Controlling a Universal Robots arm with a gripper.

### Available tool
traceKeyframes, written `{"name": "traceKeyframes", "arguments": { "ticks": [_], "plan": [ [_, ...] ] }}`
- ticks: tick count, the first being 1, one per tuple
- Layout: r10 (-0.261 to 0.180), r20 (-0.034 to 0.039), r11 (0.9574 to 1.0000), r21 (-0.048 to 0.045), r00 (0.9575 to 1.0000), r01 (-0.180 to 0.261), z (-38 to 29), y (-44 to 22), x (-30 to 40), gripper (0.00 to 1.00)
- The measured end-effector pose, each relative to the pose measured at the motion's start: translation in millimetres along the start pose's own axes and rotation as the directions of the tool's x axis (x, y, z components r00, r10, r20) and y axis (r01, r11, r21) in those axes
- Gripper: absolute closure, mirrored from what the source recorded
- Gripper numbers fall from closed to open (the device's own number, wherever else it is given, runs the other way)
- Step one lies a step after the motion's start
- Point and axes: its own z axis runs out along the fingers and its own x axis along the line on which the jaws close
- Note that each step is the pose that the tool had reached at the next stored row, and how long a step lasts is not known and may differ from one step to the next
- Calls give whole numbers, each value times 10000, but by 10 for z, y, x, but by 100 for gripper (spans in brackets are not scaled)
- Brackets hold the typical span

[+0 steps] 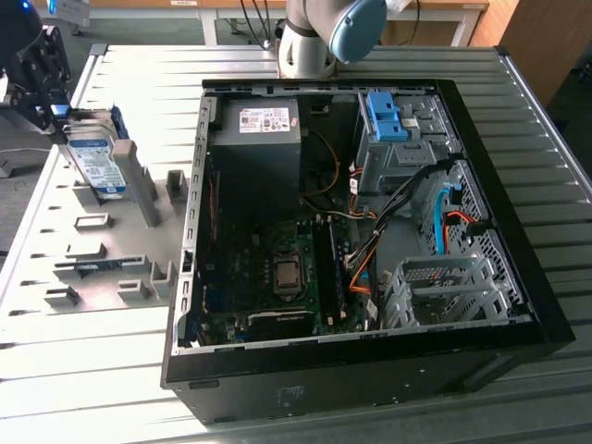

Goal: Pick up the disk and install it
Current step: 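Pick up the disk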

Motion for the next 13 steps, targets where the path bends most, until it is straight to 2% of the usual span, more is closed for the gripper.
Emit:
{"name": "traceKeyframes", "arguments": {
  "ticks": [4, 5, 9, 13],
  "plan": [
    [0, -9, 10000, 0, 10000, 0, 18, 2, -31, 54],
    [-1, -18, 10000, 0, 10000, 1, 26, 2, -32, 48],
    [0, -74, 10000, 3, 10000, 0, 72, 1, -32, 48],
    [1, -85, 10000, 3, 10000, -1, 99, 1, -32, 48]
  ]
}}
